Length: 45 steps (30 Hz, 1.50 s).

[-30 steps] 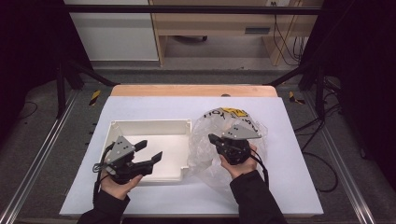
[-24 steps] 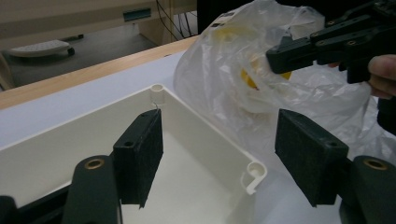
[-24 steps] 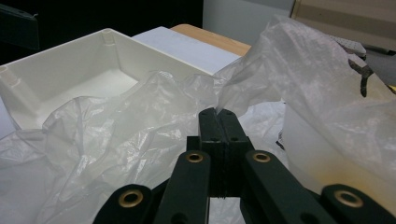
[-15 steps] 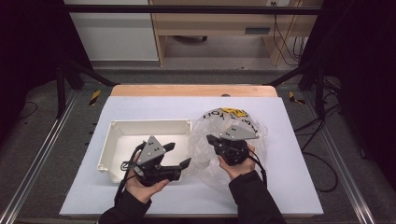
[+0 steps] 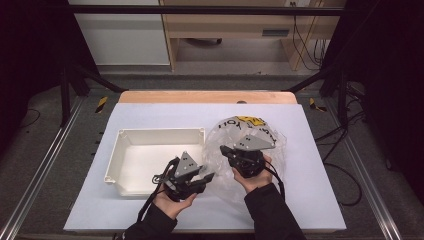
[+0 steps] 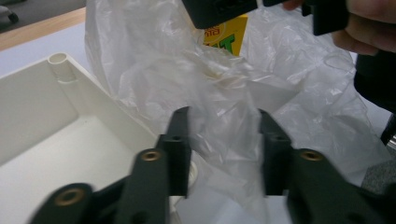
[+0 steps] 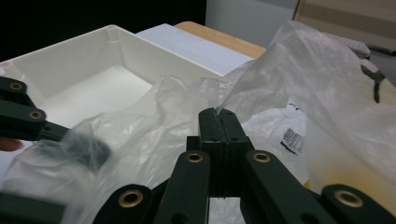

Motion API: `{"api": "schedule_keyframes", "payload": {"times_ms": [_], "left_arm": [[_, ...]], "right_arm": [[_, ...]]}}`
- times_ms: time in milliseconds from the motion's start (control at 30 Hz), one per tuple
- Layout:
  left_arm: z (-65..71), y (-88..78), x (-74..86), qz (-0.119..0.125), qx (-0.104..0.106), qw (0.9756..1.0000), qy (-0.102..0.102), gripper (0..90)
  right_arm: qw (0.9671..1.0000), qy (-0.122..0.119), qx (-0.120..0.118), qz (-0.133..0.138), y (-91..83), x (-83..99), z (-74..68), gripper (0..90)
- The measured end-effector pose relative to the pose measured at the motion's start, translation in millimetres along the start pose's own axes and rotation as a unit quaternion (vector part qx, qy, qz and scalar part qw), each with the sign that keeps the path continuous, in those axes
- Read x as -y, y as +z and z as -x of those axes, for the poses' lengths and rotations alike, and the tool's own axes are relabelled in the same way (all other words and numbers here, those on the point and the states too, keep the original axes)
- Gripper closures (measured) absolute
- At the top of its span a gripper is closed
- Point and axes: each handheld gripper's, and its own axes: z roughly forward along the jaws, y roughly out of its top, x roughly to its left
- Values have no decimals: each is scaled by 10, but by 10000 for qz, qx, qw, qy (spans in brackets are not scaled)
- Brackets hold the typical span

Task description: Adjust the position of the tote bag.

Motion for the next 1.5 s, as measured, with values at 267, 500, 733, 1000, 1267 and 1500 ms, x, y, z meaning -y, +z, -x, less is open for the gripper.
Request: {"api": "schedule_keyframes", "payload": {"times_ms": [267,500,733,1000,1267,1500], "left_arm": [[-128,86,-12,270,-82,9991,-304,853],[-155,100,-53,381,-174,9985,-339,871],[-158,127,-81,435,-210,9982,-346,874],[-148,139,-116,486,-243,9981,-277,876],[-175,147,-110,487,-258,9981,-292,876],[-216,277,-117,365,-341,9981,-371,879]], "right_arm": [[9996,-215,64,149,-232,63,37,679],[9991,-91,158,389,-665,170,166,615],[9936,32,950,613,-968,282,407,514],[9857,289,1650,206,-873,557,757,415],[9847,394,1605,-545,-606,850,903,557],[9764,525,1975,-696,-644,930,1062,880]]}}
